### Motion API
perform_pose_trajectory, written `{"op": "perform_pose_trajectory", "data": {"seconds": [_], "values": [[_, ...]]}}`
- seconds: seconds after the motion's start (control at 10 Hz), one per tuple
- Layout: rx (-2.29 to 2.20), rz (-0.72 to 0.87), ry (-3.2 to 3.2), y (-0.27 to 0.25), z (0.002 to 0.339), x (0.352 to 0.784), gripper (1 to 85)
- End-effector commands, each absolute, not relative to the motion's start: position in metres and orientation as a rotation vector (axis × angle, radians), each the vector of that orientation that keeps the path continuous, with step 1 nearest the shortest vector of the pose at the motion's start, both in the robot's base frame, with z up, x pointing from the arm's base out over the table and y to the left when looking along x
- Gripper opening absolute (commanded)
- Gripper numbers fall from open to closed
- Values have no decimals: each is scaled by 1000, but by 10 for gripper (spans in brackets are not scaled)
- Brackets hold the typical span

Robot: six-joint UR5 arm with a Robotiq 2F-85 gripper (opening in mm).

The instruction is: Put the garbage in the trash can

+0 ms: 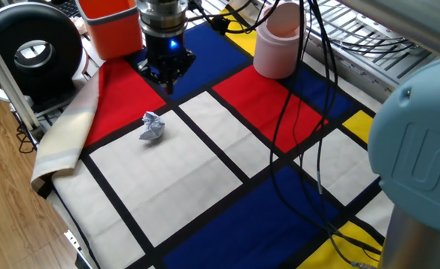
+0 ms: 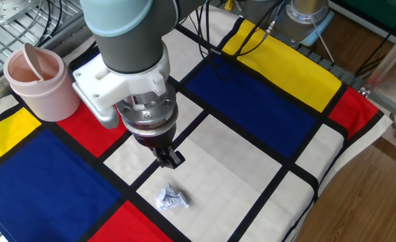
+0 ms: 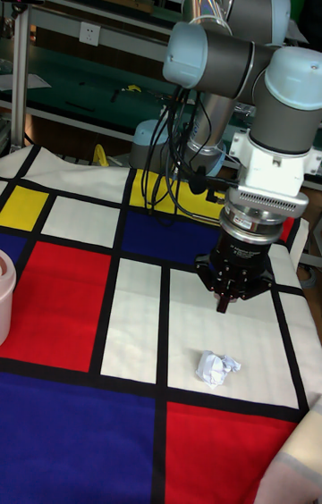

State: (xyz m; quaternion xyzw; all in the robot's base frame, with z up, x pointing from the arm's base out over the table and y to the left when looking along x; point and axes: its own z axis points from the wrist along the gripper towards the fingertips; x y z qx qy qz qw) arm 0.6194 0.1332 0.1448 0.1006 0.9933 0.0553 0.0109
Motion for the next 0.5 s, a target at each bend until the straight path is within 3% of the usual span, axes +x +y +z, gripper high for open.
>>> {"op": "perform_pose_trajectory", "data": {"seconds": [0.0,0.2,0.3,0.4], "values": [[230,205,3169,141,144,608,260],[148,225,3175,154,130,627,393],[75,229,3176,156,123,632,527],[6,226,3186,157,118,633,573]]}}
